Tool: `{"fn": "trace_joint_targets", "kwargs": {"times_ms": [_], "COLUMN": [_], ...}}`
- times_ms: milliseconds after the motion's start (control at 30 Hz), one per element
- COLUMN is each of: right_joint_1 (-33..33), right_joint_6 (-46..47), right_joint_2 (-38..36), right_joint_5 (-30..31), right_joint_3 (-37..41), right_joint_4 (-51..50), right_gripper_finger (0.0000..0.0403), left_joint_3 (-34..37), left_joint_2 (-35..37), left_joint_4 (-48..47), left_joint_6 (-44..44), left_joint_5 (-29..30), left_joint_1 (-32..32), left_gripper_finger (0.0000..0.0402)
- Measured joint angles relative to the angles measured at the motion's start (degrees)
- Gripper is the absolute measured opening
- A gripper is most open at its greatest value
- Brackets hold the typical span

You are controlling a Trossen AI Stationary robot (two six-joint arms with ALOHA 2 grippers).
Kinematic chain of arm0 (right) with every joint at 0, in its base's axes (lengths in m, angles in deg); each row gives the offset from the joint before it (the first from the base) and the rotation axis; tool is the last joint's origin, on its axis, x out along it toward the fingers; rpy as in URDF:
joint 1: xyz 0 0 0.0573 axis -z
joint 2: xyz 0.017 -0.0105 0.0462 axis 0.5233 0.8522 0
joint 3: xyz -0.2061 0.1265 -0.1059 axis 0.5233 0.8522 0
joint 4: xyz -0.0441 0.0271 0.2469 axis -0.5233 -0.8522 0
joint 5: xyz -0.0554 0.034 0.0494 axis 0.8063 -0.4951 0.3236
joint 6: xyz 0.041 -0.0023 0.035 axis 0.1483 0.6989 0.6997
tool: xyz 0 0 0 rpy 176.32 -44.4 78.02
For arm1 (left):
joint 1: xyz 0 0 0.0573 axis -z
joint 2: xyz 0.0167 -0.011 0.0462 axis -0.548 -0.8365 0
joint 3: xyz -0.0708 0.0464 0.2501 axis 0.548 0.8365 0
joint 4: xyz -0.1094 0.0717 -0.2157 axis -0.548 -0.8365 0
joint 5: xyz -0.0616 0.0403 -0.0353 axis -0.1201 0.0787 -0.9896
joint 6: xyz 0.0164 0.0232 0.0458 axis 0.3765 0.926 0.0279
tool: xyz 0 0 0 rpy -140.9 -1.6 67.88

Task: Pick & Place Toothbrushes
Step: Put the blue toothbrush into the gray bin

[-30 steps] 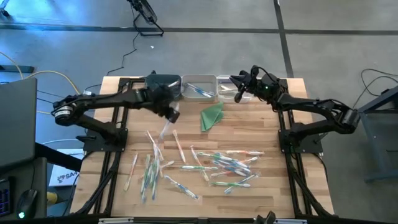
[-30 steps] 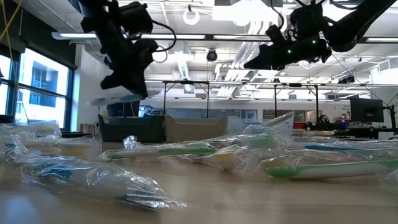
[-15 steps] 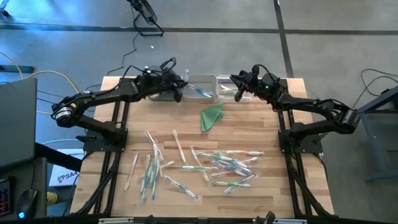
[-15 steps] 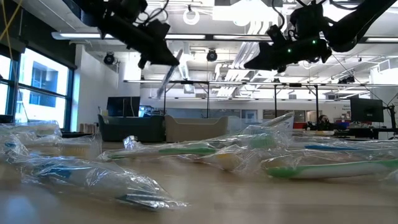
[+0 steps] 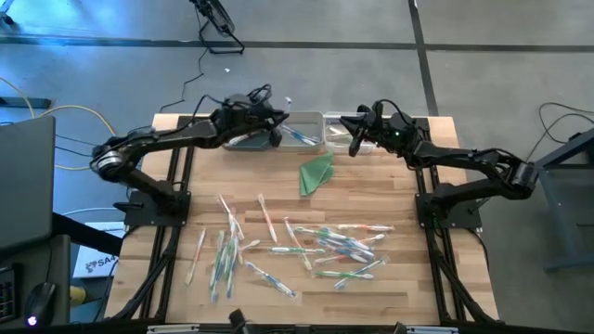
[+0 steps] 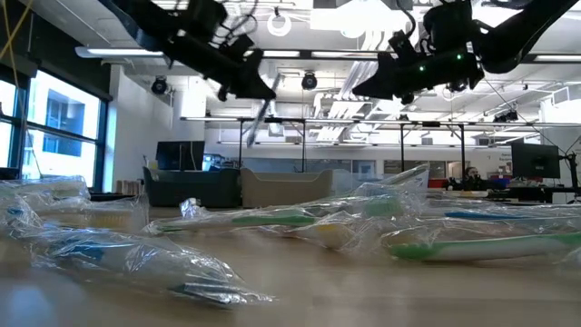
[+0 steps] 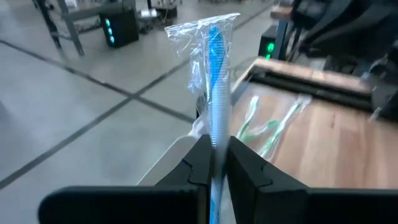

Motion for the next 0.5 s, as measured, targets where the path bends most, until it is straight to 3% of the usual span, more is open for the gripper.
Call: {"fn": "trace_joint_targets", "kwargs": {"times_ms": [100, 333, 500], "right_joint_1": [-1.82, -3.41, -3.28], "right_joint_6": [-2.59, -4.89, -6.61], "right_joint_2": [-0.62, -4.98, -8.74], "right_joint_5": [1.58, 11.12, 13.54], "right_joint_3": [0.0, 0.02, 0.0], "right_joint_4": [-0.85, -10.13, -13.86], "right_gripper_finger": [0.0034, 0.0034, 0.0034], "left_joint_3": [-5.19, -18.31, -23.1], "left_joint_2": [-5.19, -15.65, -21.24], "left_joint_4": [-1.97, -16.51, -18.02], "left_joint_6": [1.89, 3.36, 4.76], "left_joint_5": [0.44, 3.23, 4.49], "left_joint_1": [0.0, -1.51, -1.75], "left_gripper_finger": [0.0022, 0.0022, 0.0022]}}
